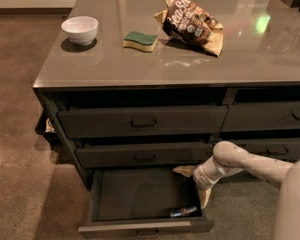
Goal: Pick redbull can from bottom drawer and place on counter
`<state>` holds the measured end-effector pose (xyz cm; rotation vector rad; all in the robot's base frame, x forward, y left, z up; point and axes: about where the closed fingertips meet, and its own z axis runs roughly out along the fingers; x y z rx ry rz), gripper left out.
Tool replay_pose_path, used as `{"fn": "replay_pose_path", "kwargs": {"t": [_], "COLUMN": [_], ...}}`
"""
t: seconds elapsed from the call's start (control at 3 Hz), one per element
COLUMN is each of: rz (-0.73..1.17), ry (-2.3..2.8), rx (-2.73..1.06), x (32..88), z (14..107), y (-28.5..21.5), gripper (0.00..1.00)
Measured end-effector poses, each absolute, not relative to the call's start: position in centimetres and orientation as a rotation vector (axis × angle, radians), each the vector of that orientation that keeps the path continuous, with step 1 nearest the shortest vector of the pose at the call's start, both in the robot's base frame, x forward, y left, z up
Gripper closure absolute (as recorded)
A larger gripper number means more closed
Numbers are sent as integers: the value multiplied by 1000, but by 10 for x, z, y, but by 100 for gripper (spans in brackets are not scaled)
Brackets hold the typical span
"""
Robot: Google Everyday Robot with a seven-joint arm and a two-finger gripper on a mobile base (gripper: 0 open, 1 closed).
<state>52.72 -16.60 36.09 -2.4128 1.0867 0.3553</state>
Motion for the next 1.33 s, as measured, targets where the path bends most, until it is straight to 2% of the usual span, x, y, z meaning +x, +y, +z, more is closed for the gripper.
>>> {"fn": "replay_pose_path", "kwargs": {"t": [0.33,0.67,1.0,1.33], "rz": [355,341,335,342], "ry": [1123,1180,1227,1276], "rx": [-2437,-2455,-2465,-2476], "x": [536,551,561,567], "z": [339,303,268,240], "y": [-162,-162,-165,-171], "gripper": [0,19,30,30]}}
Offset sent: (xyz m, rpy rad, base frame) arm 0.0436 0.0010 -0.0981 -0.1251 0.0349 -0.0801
